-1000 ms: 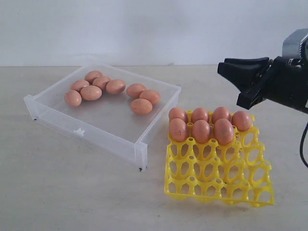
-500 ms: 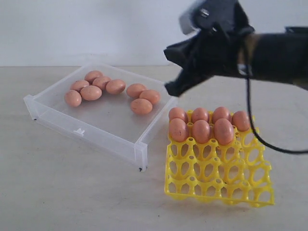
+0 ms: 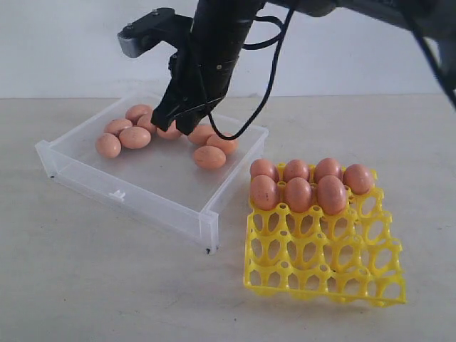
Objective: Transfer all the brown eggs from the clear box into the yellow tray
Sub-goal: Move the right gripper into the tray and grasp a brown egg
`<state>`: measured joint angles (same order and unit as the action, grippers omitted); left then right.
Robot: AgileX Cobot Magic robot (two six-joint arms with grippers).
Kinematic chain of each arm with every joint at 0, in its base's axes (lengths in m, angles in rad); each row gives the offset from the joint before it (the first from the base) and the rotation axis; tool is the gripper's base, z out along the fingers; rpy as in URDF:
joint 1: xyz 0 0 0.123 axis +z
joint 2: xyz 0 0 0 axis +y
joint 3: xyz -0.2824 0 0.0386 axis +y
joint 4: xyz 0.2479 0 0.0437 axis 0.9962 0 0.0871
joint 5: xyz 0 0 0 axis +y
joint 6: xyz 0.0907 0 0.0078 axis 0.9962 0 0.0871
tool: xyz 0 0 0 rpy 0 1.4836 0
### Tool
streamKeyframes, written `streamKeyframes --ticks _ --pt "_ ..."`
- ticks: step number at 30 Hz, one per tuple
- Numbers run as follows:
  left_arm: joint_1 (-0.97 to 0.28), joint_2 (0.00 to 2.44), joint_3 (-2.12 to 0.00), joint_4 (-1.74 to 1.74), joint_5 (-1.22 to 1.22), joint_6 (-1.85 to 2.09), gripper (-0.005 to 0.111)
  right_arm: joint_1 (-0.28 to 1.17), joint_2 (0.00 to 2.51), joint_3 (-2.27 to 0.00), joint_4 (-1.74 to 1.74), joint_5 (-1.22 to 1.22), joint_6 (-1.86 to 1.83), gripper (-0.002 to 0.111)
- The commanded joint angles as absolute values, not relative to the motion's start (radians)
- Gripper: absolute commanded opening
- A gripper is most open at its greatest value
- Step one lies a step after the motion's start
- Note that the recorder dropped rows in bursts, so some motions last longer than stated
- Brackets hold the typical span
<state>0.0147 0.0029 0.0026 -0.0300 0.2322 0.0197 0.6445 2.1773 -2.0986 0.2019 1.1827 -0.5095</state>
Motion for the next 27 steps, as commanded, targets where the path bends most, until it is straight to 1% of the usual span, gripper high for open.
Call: streamKeyframes --ticks 1,2,5,7,8,12,15,19,27 --pt "0.01 0.0 0.0 -0.035 0.232 0.02 -0.004 0.638 2.24 -2.162 0.199 1.217 -0.534 0.018" --pt "0.01 0.0 0.0 -0.035 0.232 0.02 -0.004 0.638 2.248 -2.162 0.179 1.217 -0.537 0.025" --pt "0.01 0.0 0.0 -0.035 0.232 0.02 -0.004 0.638 2.286 -2.162 0.092 1.216 -0.541 0.058" --pt "0.01 0.0 0.0 -0.035 0.232 0.02 -0.004 0.638 2.309 -2.162 0.049 1.195 -0.544 0.07" --pt "0.01 0.0 0.0 -0.035 0.232 0.02 -0.004 0.638 2.32 -2.162 0.035 1.173 -0.544 0.072" --pt "0.01 0.0 0.0 -0.035 0.232 0.02 -0.004 0.638 2.359 -2.162 0.036 1.085 -0.589 0.068" --pt "0.01 0.0 0.0 -0.035 0.232 0.02 -0.004 0.638 2.38 -2.162 0.025 1.052 -0.641 0.068" --pt "0.01 0.0 0.0 -0.035 0.232 0.02 -0.004 0.638 2.396 -2.162 -0.037 1.019 -0.64 0.068" --pt "0.01 0.0 0.0 -0.035 0.232 0.02 -0.004 0.638 2.433 -2.162 -0.05 0.934 -0.642 0.067"
